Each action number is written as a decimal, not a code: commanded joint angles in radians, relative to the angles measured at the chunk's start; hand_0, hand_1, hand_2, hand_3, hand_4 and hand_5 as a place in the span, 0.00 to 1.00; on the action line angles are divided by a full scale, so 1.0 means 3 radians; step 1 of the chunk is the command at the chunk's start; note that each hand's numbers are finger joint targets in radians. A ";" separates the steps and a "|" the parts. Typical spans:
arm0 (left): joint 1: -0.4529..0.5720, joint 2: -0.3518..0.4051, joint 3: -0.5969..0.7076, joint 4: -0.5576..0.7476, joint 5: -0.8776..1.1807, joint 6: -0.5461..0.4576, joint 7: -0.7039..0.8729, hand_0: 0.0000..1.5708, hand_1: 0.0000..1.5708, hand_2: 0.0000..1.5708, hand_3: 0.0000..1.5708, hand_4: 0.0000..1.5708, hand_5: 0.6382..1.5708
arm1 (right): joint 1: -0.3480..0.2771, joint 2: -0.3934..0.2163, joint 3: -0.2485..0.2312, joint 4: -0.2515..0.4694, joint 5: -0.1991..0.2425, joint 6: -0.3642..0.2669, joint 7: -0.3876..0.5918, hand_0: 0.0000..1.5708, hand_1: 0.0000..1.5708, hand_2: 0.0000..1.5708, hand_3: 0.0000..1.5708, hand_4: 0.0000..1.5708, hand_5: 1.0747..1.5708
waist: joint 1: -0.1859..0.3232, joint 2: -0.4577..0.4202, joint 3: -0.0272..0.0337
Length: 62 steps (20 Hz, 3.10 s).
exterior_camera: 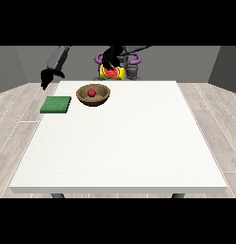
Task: Pick the cup and pour the ball into the bowl, then pick the bowl and place it on the pad
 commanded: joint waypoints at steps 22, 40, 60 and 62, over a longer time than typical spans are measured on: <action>0.1859 0.0267 0.2006 -0.0607 0.3013 0.1394 -0.2338 0.82 0.82 0.70 0.48 0.91 1.00 | 0.0144 -0.0021 -0.0349 -0.0182 -0.0425 -0.0109 0.0030 0.00 0.00 0.25 0.15 0.44 0.95 | 0.1004 0.0900 -0.0031; 0.1578 0.0397 0.2646 0.0001 0.4386 0.0099 -0.2789 0.00 0.00 0.00 0.00 0.00 0.04 | -0.0102 0.0335 -0.0185 -0.0337 -0.0482 -0.0243 0.0345 0.00 0.00 0.00 0.00 0.00 0.99 | 0.0707 0.1001 0.0000; 0.1856 0.0317 0.2605 0.0188 0.4458 0.0274 -0.2687 0.00 0.00 0.00 0.00 0.00 0.06 | -0.0388 0.0790 0.0051 -0.0164 -0.0522 -0.0608 0.0987 0.00 0.00 0.00 0.00 0.00 1.00 | 0.0365 0.0389 0.0000; 0.1935 0.0441 0.2612 0.0047 0.4514 0.0087 -0.2647 0.00 0.00 0.00 0.00 0.00 0.07 | -0.0244 0.0934 0.0043 -0.0029 -0.0463 -0.0733 0.0644 0.00 0.00 0.00 0.00 0.00 1.00 | 0.0491 0.0433 0.0001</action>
